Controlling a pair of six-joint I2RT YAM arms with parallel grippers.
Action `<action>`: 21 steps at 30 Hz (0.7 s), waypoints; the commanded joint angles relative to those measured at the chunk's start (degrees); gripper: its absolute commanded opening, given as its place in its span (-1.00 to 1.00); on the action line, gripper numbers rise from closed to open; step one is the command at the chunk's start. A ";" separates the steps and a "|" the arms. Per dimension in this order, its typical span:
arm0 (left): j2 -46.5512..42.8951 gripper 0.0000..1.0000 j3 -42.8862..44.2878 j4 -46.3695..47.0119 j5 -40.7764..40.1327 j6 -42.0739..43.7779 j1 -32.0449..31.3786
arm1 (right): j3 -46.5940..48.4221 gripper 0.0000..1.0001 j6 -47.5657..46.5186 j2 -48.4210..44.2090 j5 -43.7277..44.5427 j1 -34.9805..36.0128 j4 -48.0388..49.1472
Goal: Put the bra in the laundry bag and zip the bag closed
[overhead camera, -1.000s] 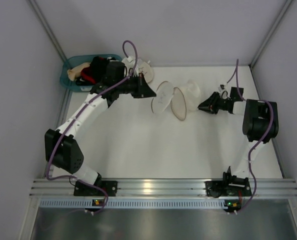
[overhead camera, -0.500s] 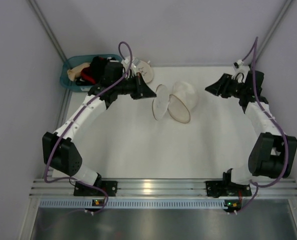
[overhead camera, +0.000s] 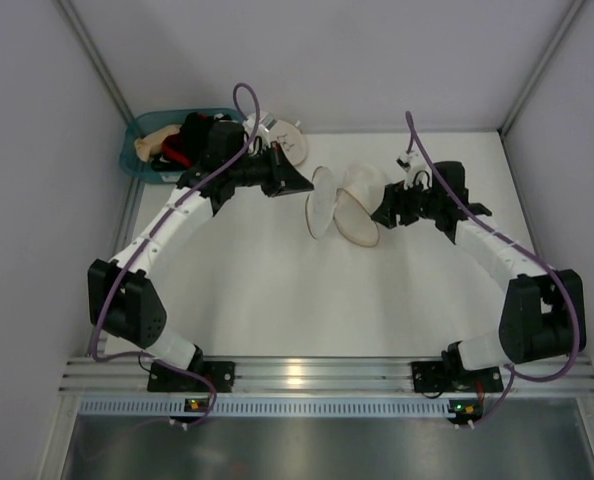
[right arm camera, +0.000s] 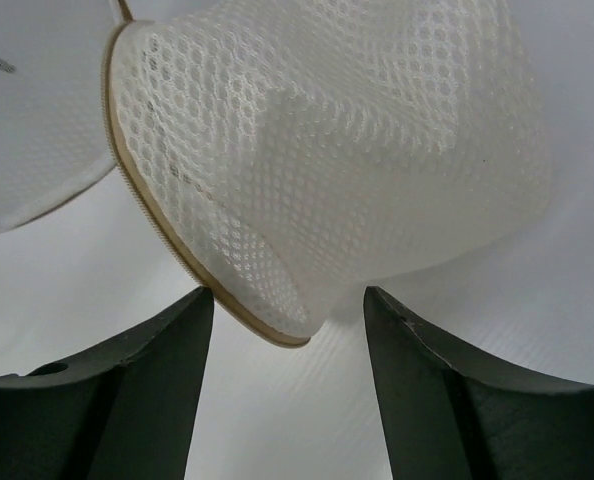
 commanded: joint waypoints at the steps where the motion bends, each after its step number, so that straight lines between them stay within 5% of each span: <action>1: 0.87 -1.00 -0.61 4.70 2.05 -2.30 0.77 | -0.95 0.26 -5.73 -1.89 4.53 1.80 1.82; 21: 2.02 -1.00 -3.34 6.11 3.02 -3.79 3.85 | -3.06 0.25 -11.98 1.36 6.38 6.46 5.07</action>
